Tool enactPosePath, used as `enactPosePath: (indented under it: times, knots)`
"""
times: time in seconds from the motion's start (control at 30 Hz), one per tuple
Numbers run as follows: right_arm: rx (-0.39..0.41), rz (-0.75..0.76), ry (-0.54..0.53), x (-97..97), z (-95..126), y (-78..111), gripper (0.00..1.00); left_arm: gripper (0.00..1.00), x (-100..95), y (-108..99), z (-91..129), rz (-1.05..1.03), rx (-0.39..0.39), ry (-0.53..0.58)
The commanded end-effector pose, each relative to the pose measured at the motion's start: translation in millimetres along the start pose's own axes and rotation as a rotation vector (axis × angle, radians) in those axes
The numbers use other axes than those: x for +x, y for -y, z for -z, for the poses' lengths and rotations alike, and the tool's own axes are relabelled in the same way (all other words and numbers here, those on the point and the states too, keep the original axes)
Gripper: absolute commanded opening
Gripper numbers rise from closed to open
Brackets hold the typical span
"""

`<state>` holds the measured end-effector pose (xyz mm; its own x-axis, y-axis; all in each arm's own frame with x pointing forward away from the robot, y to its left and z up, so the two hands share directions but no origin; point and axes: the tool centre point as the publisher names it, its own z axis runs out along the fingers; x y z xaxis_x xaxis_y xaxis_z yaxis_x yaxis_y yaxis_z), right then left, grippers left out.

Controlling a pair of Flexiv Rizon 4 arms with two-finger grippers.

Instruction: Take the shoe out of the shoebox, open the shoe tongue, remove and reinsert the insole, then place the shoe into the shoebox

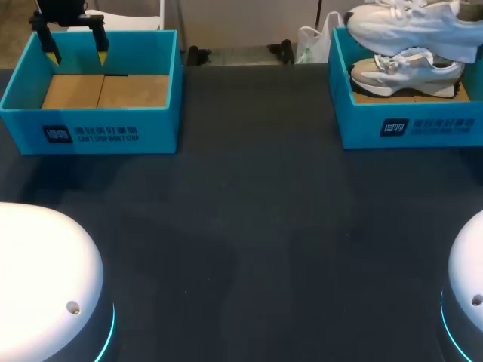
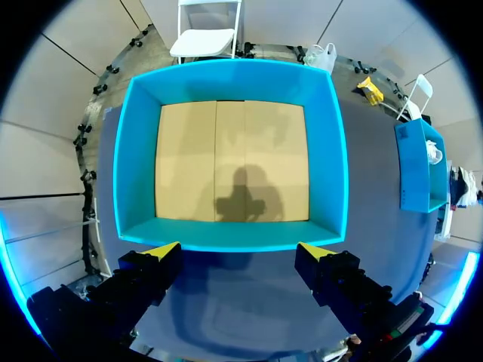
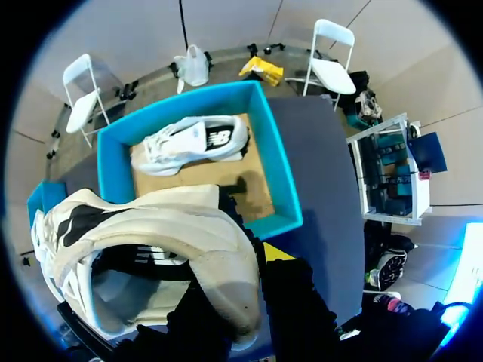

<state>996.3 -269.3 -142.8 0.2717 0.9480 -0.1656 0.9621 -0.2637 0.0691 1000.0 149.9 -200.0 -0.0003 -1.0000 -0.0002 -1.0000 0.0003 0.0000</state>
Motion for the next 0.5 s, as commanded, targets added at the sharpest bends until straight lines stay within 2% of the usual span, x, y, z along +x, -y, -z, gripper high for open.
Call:
enactPosePath:
  times: [0.03,0.23,0.5]
  knots:
    - [-0.096,-0.003,0.022,23.5,26.9,57.8,0.0,1.0,-0.1,0.0,-0.1,0.0,0.0,0.0]
    - [-0.119,-0.005,0.016,58.8,40.1,104.8,0.0,1.0,-0.1,0.0,-0.1,0.0,0.0,0.0]
    - [-0.119,-0.015,0.02,94.1,49.3,153.8,0.0,1.0,-0.1,0.0,-0.1,0.0,0.0,0.0]
